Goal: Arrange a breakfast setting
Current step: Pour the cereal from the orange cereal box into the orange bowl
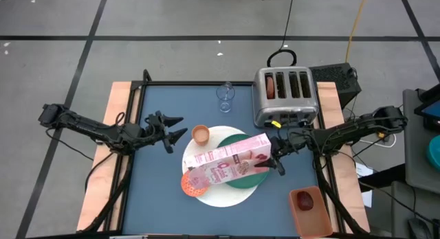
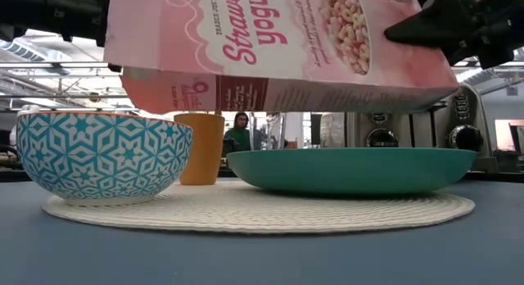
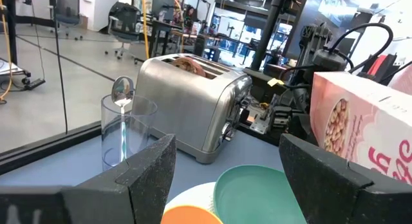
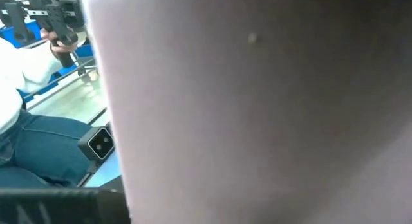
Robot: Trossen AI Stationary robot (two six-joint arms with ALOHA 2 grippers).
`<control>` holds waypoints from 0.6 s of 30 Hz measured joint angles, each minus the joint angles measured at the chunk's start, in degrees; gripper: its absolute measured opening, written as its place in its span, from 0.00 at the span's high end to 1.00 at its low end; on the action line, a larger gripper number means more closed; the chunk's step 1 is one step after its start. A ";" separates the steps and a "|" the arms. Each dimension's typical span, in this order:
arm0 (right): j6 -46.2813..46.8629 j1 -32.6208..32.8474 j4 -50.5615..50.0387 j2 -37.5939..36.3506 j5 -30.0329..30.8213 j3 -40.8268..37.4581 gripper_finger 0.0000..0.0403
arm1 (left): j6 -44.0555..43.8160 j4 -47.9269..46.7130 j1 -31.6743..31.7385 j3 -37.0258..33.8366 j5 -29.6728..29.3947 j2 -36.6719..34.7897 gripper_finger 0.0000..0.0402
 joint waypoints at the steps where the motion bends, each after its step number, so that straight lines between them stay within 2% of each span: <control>1: -0.04 0.00 -0.39 0.00 0.00 0.00 0.47 | -0.02 0.00 0.00 0.00 -0.02 0.00 0.31; 6: -0.73 -0.02 -0.65 0.00 0.30 -0.02 0.47 | 0.00 -0.02 0.00 0.00 -0.02 0.00 0.31; 10: -3.05 -0.06 -0.77 0.00 3.38 -0.02 0.47 | 0.00 -0.02 -0.01 0.00 -0.02 0.00 0.31; 18: -1.57 0.33 -1.97 0.02 3.12 -0.02 0.47 | -0.06 -0.06 0.00 0.00 -0.02 0.00 0.31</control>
